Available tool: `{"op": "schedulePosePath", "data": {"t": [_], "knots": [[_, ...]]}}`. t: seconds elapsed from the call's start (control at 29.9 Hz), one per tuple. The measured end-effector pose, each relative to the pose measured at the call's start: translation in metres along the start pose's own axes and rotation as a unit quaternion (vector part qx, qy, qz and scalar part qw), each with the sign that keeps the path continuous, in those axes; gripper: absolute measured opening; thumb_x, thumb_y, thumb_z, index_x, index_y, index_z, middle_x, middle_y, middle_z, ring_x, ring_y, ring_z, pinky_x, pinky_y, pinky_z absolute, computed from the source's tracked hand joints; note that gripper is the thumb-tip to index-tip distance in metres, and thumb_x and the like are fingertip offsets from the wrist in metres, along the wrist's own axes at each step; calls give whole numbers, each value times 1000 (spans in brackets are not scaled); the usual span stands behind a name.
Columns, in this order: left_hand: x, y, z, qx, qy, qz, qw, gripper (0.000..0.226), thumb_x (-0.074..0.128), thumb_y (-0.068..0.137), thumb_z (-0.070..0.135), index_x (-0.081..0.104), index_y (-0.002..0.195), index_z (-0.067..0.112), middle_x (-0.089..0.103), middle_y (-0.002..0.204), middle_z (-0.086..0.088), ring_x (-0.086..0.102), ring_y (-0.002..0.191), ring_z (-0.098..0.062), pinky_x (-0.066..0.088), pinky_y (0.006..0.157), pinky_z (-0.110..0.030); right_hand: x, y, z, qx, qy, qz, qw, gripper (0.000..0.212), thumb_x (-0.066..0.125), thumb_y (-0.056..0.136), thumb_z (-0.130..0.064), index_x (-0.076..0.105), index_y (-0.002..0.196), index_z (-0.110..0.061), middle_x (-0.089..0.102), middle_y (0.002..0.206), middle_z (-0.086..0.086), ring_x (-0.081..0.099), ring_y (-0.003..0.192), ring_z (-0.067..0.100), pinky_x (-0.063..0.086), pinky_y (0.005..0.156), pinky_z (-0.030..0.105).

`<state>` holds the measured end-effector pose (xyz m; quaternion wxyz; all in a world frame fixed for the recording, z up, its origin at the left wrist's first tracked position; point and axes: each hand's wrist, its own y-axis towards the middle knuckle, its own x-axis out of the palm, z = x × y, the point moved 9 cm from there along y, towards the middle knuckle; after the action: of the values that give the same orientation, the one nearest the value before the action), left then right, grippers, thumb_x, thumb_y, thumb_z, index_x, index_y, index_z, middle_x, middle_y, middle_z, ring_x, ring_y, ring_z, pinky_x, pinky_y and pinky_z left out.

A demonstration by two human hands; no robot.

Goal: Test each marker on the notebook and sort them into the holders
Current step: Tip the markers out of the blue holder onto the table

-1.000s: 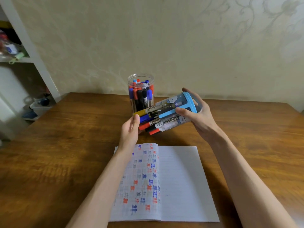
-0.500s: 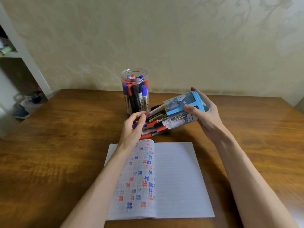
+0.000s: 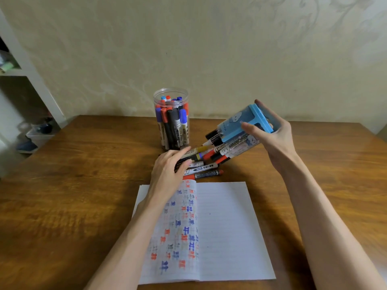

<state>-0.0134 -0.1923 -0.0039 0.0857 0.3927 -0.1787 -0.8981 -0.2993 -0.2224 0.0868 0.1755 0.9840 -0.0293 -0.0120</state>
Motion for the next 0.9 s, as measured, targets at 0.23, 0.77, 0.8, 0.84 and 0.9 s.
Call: {"op": "schedulePosePath", "data": {"t": [0.23,0.77,0.8,0.84,0.9], "knots": [[5,2,8,16,25,-22,999,50,51,104,47,48,152,32,47,153,12,36,141,0,11,128,-49,-1,4,-7,-6,46,2,999,72,88,72,-47,63,139,-45,70,133,-2,68,123,21,60,99,43],[-32,1,-16,-76,-98,123,985,19,70,96,32,76,112,24,72,110,9,65,111,-18,59,88,-51,48,-9,50,82,142,-43,986,69,82,86,-23,56,149,-14,74,125,15,74,111,33,64,90,42],[-39,0,-18,-79,-89,137,983,18,69,97,28,76,112,22,73,109,7,66,110,-18,58,90,-51,42,-8,50,82,151,-21,985,69,82,84,-24,57,147,-10,75,123,14,75,108,31,64,87,40],[-46,-2,-23,-85,-83,152,981,17,68,97,24,76,112,19,74,109,5,66,109,-18,56,94,-49,32,-7,50,80,165,11,983,66,82,84,-24,60,144,-6,76,120,14,75,105,30,64,85,39],[-59,-4,-33,-91,-60,166,980,17,67,98,18,77,111,17,74,109,4,65,109,-20,52,100,-47,7,-4,56,86,202,67,973,44,79,91,-18,67,129,-1,76,113,14,73,101,30,62,87,42]]}}
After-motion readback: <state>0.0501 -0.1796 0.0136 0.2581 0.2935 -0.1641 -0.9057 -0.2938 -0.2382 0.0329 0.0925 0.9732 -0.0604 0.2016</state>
